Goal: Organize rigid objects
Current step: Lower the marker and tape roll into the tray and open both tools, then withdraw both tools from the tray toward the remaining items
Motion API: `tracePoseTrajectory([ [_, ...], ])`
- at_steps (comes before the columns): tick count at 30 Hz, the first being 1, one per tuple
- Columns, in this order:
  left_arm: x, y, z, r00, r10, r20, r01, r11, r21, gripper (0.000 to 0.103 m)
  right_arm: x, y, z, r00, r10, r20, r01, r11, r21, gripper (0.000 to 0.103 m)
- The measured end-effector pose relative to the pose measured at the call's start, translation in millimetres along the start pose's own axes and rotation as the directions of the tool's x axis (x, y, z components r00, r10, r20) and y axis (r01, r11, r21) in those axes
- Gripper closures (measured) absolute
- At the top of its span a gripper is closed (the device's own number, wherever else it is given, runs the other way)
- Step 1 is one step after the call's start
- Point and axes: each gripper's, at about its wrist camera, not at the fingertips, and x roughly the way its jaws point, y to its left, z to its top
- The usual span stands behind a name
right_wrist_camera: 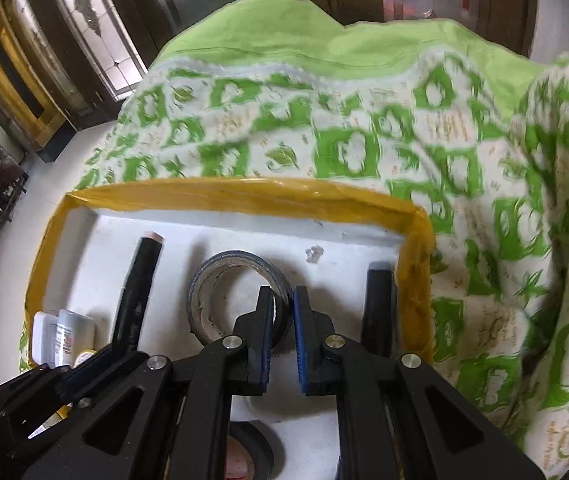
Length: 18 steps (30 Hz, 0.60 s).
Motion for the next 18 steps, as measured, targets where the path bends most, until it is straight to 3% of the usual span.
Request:
tracePoseTrajectory([
  [12,9.0,-5.6,-7.2,0.999,0.012,-0.032,-0.012,1.0,0.02,0.089,-5.1,-16.3,-3.3,0.998,0.063,0.006,-0.063,0.993,0.101,0.092],
  [14,7.1,-3.4,-7.1,0.999,0.002,-0.039,-0.001,1.0,0.007,0.084,-10.4,-18.3,-4.0,0.998,0.066,0.022,-0.068,0.992,0.11,0.084],
  [16,2.3,-1.5,-8.0,0.999,-0.027,-0.041,0.026,1.0,-0.009,0.068,-18.9,-21.2,-4.6,0.997,0.064,0.05,-0.07,0.99,0.121,0.073],
  [18,-5.7,-1.5,-10.5,0.999,-0.032,-0.026,0.032,0.999,-0.009,0.059,-30.2,-26.1,-6.0,0.994,0.068,0.082,-0.078,0.988,0.135,0.072],
])
